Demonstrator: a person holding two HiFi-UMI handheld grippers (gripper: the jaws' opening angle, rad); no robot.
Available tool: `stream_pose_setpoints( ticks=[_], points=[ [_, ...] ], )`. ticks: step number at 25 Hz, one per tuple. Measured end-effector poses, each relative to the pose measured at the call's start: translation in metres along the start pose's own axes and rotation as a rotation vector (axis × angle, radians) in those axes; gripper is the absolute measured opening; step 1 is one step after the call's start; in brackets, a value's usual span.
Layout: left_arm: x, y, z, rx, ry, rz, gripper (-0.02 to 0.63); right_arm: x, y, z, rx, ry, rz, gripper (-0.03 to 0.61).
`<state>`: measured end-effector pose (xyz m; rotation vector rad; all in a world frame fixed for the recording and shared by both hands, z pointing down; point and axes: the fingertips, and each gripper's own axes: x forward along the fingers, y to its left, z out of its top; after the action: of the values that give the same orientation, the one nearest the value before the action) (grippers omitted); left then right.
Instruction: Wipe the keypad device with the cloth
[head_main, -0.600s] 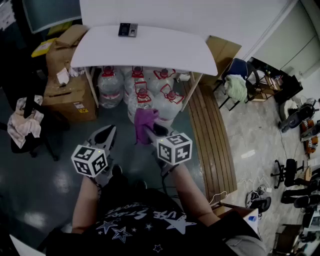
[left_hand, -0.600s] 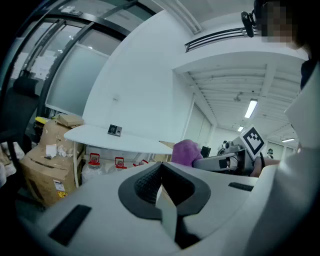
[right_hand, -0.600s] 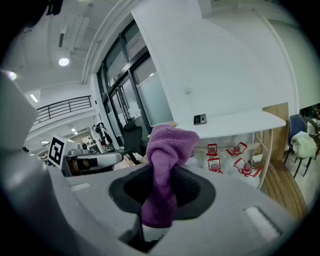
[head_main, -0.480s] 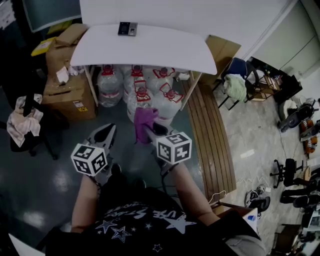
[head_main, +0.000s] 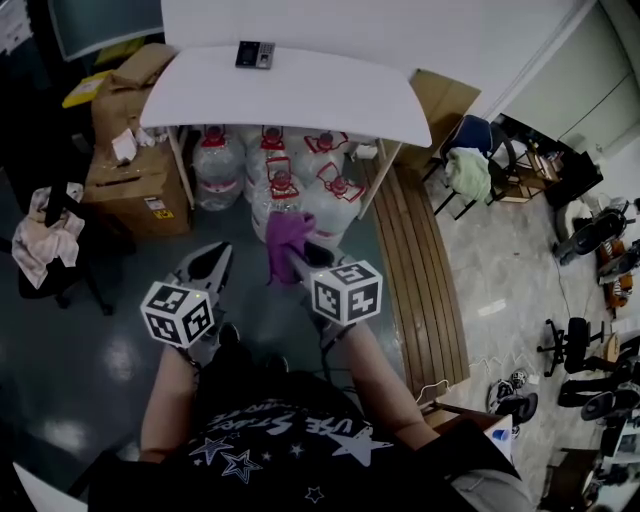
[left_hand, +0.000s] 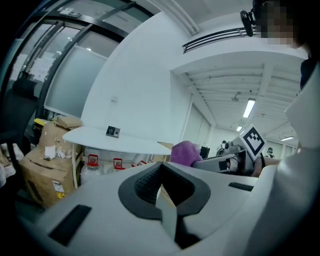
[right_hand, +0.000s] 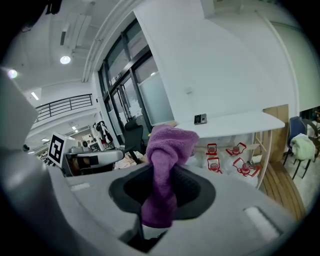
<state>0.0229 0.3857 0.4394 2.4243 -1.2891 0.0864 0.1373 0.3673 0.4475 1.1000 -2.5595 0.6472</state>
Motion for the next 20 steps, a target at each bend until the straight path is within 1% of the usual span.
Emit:
stream_pose_setpoints(
  ticks=[5,11,17,20],
  points=[
    [0.001,-0.004,-0.002,0.007,0.007,0.007,0.008,-0.005,-0.004,-0.003,0.004,0.002,0.001,0.1],
    [-0.002,-0.003,-0.006,0.003,0.007,0.038,0.008,-0.01,-0.007,0.001,-0.01,-0.026,0.017,0.1],
    [-0.001,0.002,-0.007,-0.007,0.006,0.051,0.008,-0.004,-0.013,-0.002,0.004,-0.002,0.024,0.1],
    [0.007,0.01,-0.009,-0.014,0.011,0.039,0.008,0.005,-0.019,-0.002,0.019,0.001,0.014,0.1]
  ],
)
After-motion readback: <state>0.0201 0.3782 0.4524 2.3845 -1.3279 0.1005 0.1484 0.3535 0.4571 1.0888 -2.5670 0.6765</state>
